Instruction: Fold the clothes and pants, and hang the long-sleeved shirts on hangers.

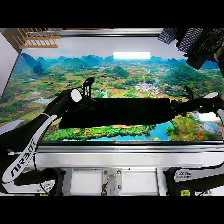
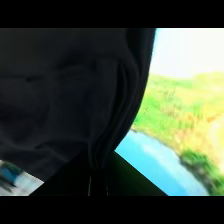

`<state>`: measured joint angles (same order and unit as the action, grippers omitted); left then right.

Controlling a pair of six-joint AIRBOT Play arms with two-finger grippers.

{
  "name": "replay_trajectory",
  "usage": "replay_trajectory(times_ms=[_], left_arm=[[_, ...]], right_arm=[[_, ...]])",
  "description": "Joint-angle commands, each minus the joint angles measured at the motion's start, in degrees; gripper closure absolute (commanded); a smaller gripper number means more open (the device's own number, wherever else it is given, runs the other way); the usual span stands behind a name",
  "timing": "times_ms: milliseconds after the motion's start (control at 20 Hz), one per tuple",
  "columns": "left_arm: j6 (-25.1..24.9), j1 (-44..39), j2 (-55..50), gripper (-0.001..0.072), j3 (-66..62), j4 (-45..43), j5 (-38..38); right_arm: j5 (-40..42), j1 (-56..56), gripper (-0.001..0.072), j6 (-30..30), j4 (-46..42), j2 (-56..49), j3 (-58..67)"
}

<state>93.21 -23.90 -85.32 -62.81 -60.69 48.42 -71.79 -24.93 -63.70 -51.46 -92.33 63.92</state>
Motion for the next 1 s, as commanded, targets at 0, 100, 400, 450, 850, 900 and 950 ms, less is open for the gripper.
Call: replay_trajectory(times_ms=[0, 100, 400, 450, 850, 900, 950], left_arm=[[-0.9, -1.2, -4.1, 0.0699, -0.3, 7.0, -3.9], [-0.9, -3.1, -8.2, 0.0699, -3.5, 8.4, -2.8], [-1.0, -10.4, -22.4, 0.0699, -22.0, 8.2, 1.5], [-1.0, -11.2, -24.3, 0.0699, -24.3, 8.2, 2.8], [-1.0, -12.5, -33.4, 0.0699, -35.4, 8.2, 11.7], [-0.8, -12.5, -33.4, 0.07, -35.4, 8.3, 11.4], [-0.8, -12.5, -33.4, 0.07, -35.4, 8.2, 11.4]], right_arm=[[-9.8, 1.1, 0.0701, -6.5, -11.3, 4.8, 9.2], [-14.3, 3.0, 0.0701, -9.0, -11.6, 7.2, 15.0], [-23.8, 14.1, 0.0701, -16.8, -11.6, 9.7, 29.9], [-24.3, 16.0, 0.0701, -17.6, -11.6, 9.7, 31.7], [-24.2, 29.4, 0.0701, -20.4, -11.6, 9.7, 40.9], [-24.1, 30.4, 0.0701, -20.4, -11.6, 9.7, 41.2], [-24.0, 31.4, 0.0701, -20.4, -11.6, 9.7, 41.5]])
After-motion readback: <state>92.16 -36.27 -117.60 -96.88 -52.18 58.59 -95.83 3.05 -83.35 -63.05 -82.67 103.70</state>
